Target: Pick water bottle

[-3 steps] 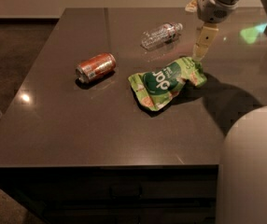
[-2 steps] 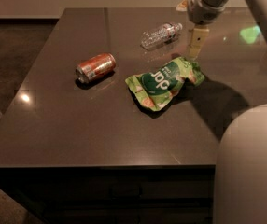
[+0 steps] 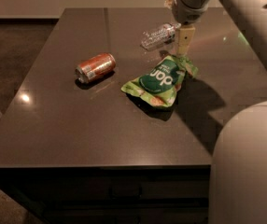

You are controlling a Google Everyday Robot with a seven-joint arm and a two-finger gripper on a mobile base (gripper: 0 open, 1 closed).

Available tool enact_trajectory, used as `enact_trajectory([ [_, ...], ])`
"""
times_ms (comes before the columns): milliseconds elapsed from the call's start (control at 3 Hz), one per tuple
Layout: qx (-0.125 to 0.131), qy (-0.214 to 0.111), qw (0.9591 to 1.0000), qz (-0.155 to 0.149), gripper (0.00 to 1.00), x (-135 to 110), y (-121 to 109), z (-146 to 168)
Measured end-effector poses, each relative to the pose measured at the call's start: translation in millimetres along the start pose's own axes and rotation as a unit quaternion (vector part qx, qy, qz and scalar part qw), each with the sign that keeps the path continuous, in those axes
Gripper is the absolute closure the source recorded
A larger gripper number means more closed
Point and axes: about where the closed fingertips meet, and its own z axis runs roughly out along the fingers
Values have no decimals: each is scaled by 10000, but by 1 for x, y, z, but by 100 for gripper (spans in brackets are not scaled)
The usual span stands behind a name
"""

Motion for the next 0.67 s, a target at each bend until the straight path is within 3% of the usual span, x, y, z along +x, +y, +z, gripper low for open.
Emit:
enact_trajectory([
  [333,88,269,9992,-289,0,-6,-10,8],
  [667,-28,579,9962,-651,0,3,-10,20],
])
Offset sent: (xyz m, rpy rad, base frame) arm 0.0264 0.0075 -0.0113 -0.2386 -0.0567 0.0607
